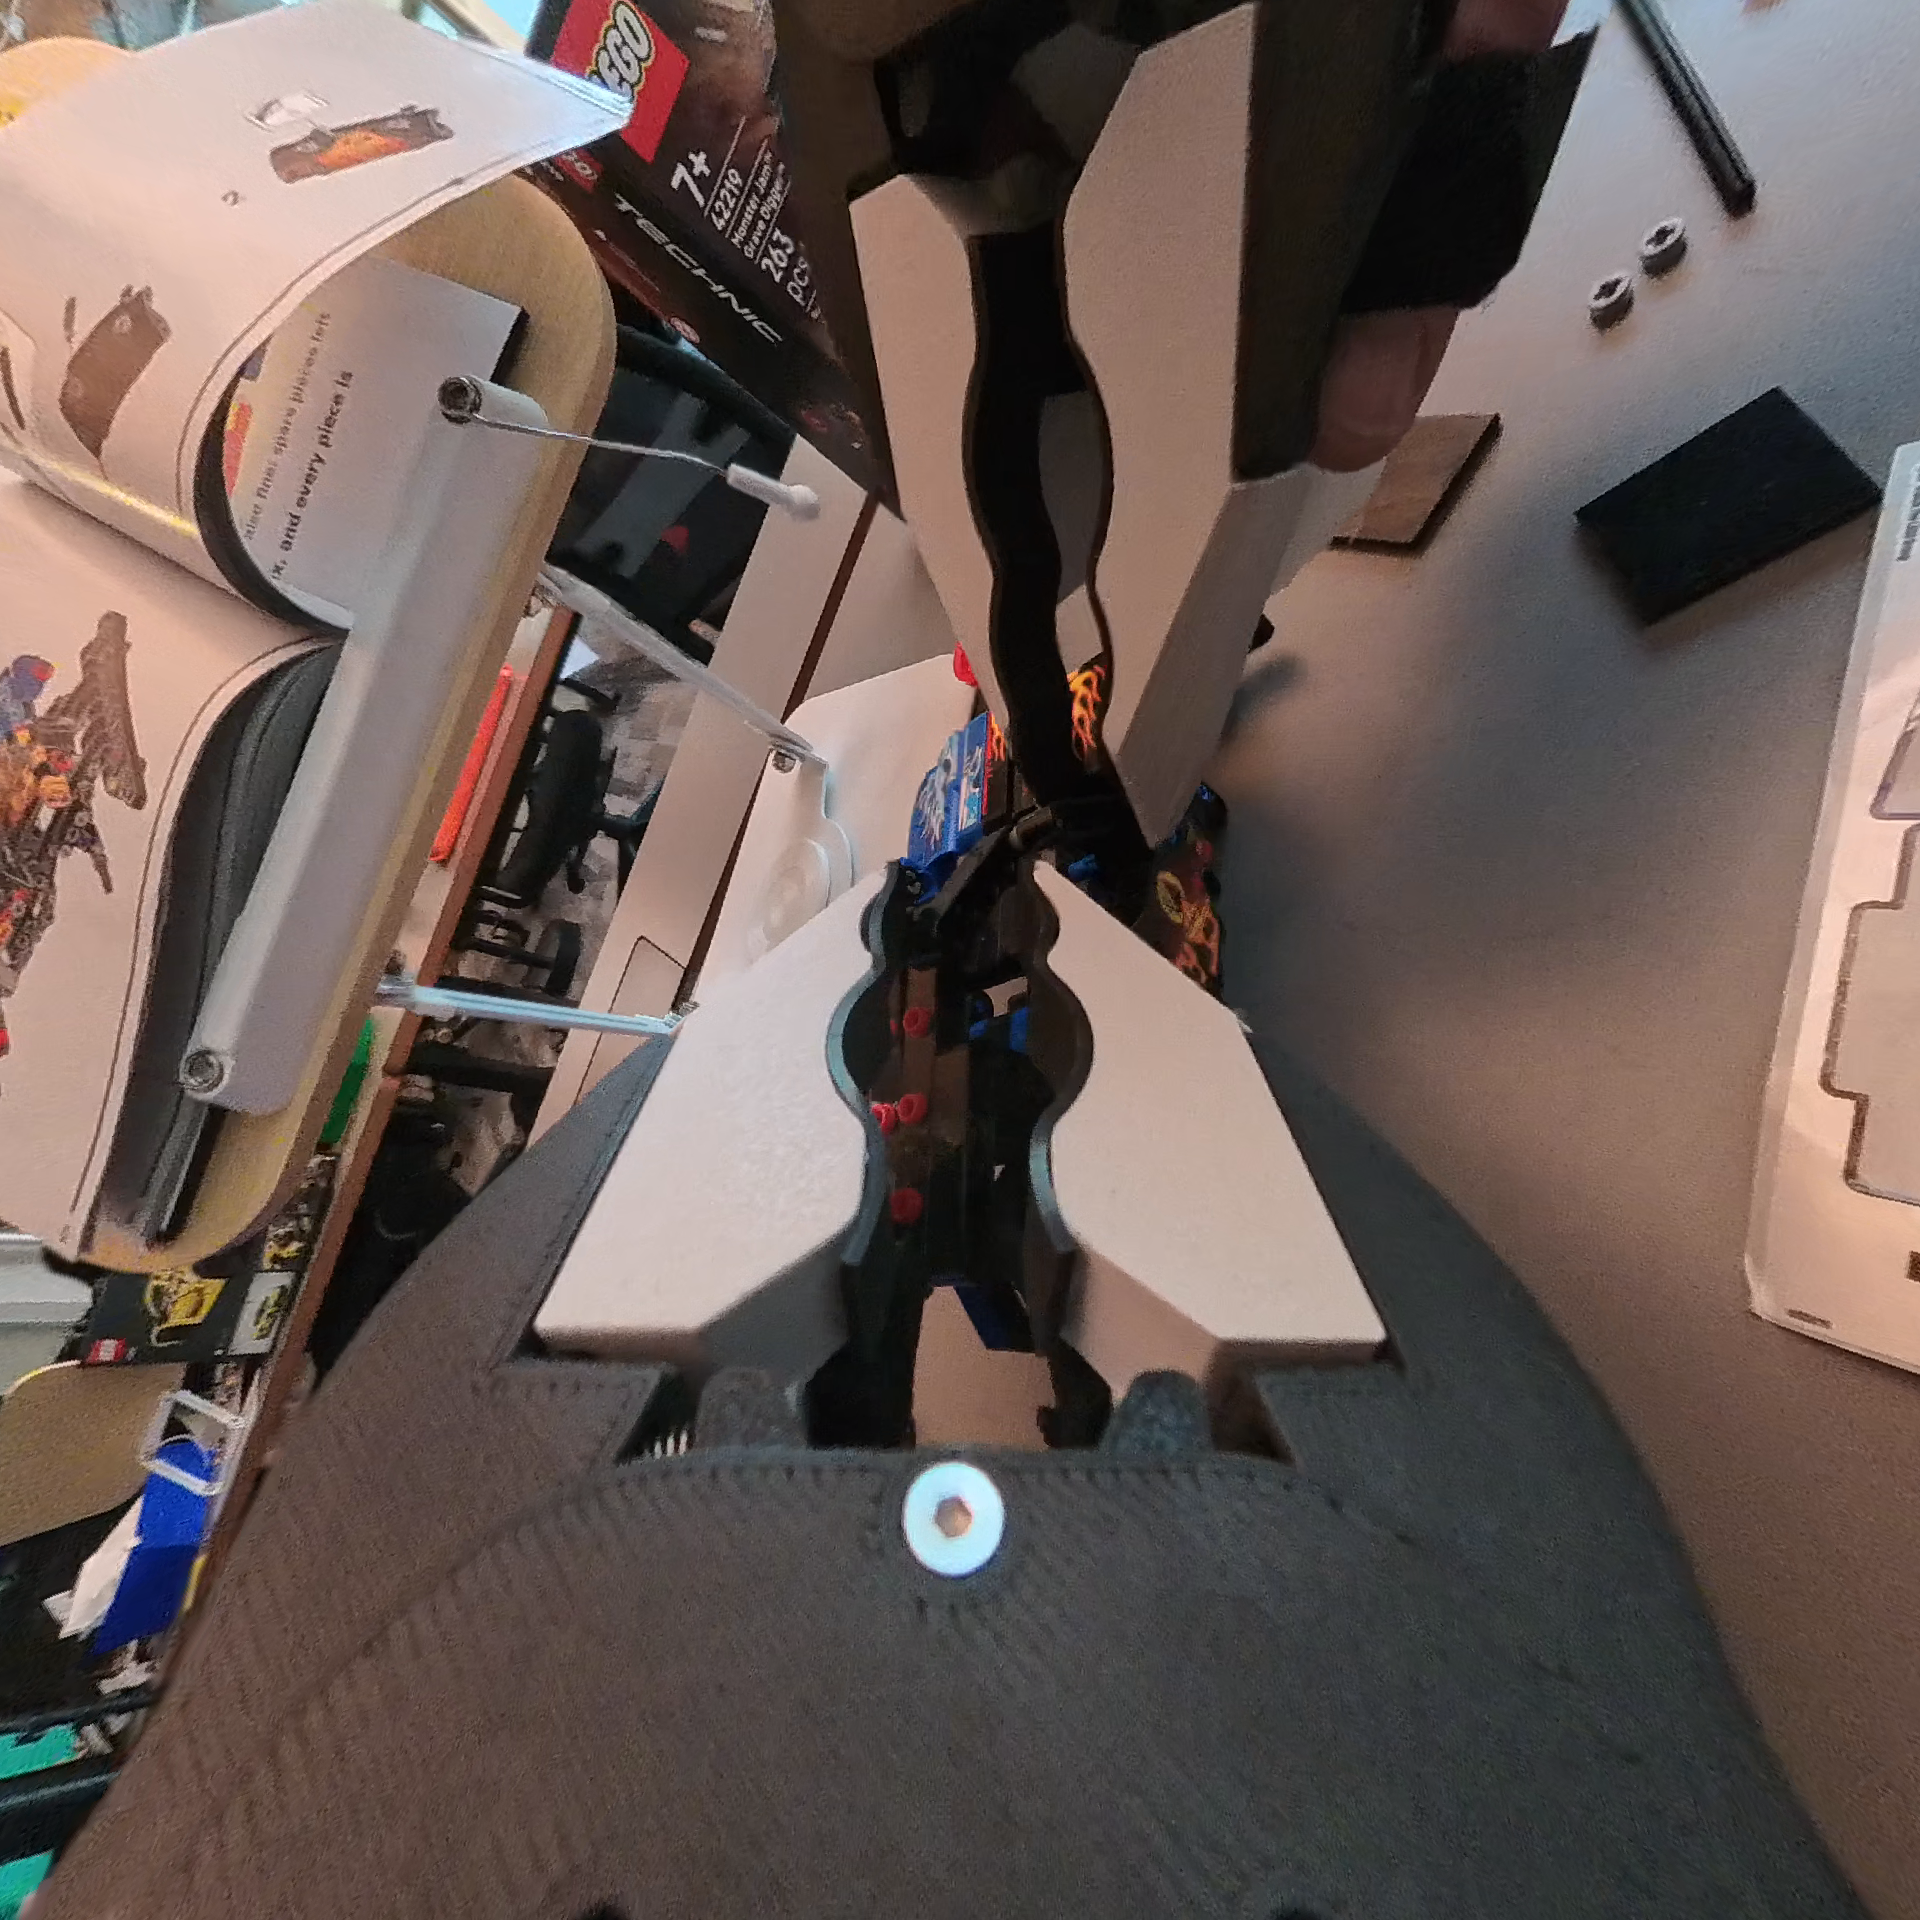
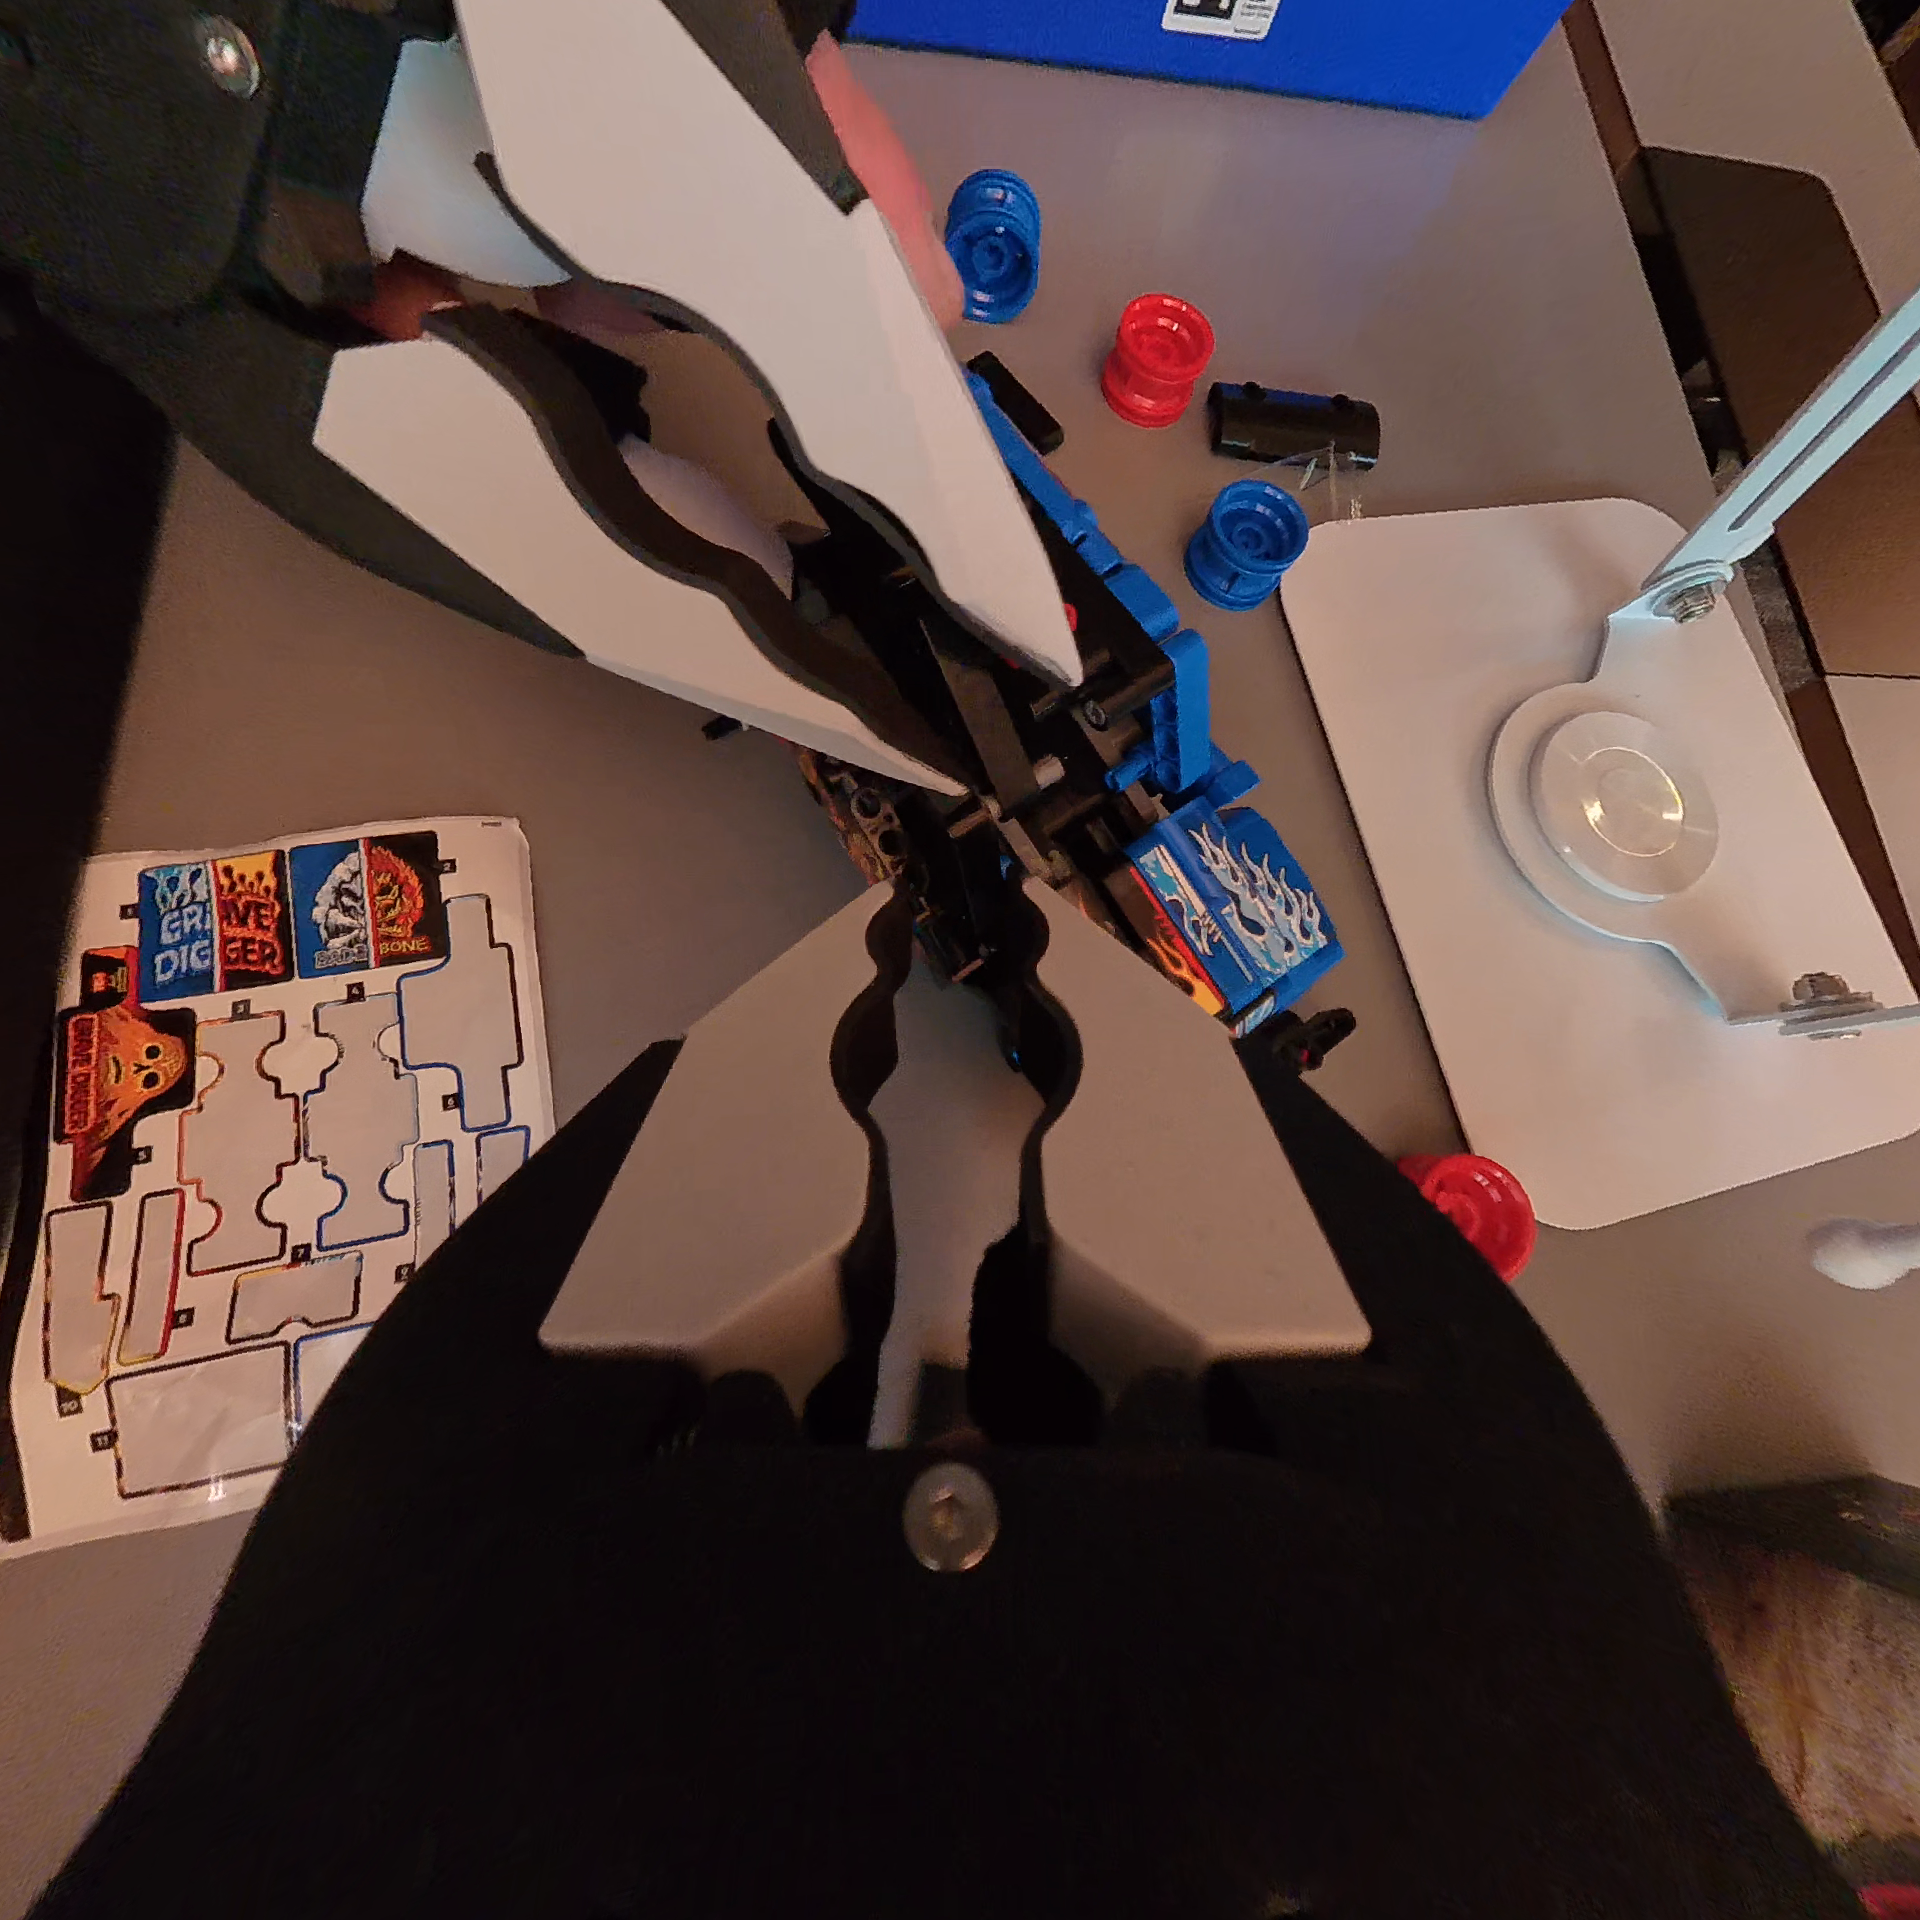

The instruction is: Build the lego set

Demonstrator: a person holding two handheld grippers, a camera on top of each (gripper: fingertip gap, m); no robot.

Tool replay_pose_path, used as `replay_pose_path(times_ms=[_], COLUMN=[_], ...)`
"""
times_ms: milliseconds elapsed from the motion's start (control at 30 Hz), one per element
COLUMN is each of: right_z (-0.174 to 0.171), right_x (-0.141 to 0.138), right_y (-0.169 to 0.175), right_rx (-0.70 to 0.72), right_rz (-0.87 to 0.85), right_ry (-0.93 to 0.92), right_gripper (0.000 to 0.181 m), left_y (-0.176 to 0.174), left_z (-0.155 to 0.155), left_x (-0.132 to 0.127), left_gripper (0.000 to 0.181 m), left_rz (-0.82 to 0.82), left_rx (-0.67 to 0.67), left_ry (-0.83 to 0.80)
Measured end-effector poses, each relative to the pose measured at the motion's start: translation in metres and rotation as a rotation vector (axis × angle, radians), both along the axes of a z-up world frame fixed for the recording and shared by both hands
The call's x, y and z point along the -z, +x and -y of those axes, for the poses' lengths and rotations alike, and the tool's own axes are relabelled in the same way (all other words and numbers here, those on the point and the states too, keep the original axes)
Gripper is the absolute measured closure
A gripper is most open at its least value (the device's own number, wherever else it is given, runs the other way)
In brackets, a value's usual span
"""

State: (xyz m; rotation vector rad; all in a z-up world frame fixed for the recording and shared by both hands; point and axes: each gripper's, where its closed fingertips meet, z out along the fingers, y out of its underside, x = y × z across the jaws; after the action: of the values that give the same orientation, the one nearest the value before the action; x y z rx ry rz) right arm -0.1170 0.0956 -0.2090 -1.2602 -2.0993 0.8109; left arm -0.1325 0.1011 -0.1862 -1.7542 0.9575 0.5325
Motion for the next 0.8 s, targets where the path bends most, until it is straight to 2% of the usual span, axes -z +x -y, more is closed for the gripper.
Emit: replay_pose_path(times_ms=[100, 333, 433, 533, 667, 767, 800], right_z=[-0.003, -0.007, -0.009, -0.011, -0.013, -0.013, -0.012], right_x=[-0.002, 0.0, 0.001, 0.001, -0.002, -0.004, -0.004], right_y=[-0.002, -0.004, -0.006, -0.009, -0.01, -0.012, -0.012], right_rx=[0.028, 0.046, 0.057, 0.067, 0.069, 0.062, 0.057], right_rz=[-0.007, -0.02, -0.027, -0.044, -0.064, -0.079, -0.084], right_ry=[-0.033, -0.038, -0.041, -0.041, -0.04, -0.038, -0.037], right_gripper=[0.173, 0.173, 0.174, 0.174, 0.174, 0.174, 0.174], left_y=[0.001, 0.0, -0.002, -0.009, -0.017, -0.023, -0.02], left_z=[0.0, -0.005, -0.004, -0.002, 0.002, 0.003, 0.004], left_x=[-0.002, -0.002, -0.004, -0.002, 0.007, 0.023, 0.026], left_gripper=[0.162, 0.161, 0.147, 0.112, 0.085, 0.079, 0.088], left_rz=[-0.009, 0.012, 0.039, 0.089, 0.226, 0.279, 0.311], left_rx=[-0.007, -0.025, -0.037, -0.075, -0.105, -0.128, -0.112], left_ry=[0.006, -0.011, -0.028, -0.084, -0.223, -0.335, -0.364])
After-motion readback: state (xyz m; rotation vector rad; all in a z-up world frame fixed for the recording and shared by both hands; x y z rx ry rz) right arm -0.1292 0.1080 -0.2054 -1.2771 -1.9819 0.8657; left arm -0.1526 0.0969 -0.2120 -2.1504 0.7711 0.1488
